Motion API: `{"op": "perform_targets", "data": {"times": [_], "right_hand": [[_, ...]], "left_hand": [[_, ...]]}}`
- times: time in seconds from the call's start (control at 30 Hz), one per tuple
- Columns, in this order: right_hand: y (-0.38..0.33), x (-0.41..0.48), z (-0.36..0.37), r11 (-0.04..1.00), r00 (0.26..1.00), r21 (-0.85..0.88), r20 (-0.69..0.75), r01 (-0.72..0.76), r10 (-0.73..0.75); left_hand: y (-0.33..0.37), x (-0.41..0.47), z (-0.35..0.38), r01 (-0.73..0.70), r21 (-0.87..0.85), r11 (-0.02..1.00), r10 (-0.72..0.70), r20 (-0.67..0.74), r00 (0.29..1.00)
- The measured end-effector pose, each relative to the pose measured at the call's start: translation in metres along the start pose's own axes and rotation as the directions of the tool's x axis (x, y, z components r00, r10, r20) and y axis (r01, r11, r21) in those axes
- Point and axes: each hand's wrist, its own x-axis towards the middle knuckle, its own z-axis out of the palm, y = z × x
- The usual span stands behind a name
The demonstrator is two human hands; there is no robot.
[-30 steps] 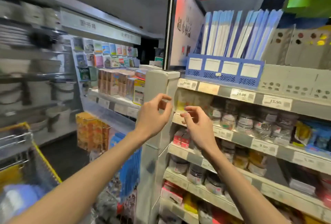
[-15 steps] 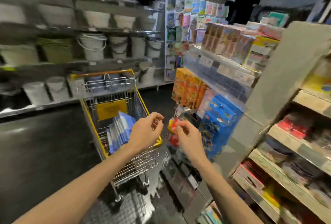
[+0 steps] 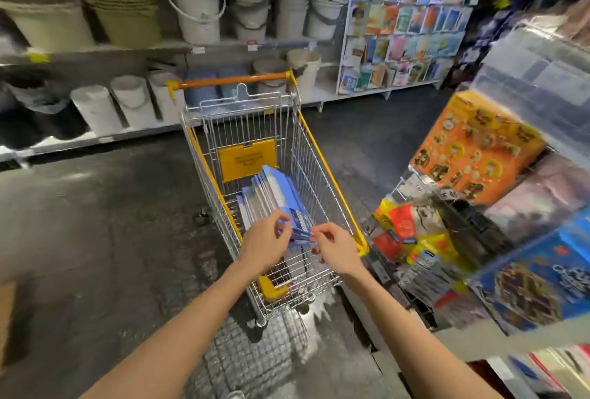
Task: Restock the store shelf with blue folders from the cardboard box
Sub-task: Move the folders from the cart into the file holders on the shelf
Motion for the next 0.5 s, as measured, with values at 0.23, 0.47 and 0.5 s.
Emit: {"op": "perform_targets", "data": {"times": [0.23, 0.47, 0.5], "right_hand": [[0.032, 0.074, 0.031, 0.981, 0.980, 0.018, 0.061, -0.192, 0.191], [0.073, 0.189, 0.055, 0.958, 0.941, -0.056, 0.179, -0.281, 0.286], [0.074, 0.205, 0.057, 0.955, 0.936, -0.070, 0.190, -0.289, 0.297]], "left_hand": [[-0.055, 0.059, 0.022, 0.149, -0.008, 0.989, -0.148, 0.104, 0.984], [-0.098, 0.138, 0.067, 0.261, 0.040, 0.964, -0.264, 0.209, 0.942], [-0.101, 0.149, 0.071, 0.289, 0.050, 0.956, -0.293, 0.206, 0.934]]}}
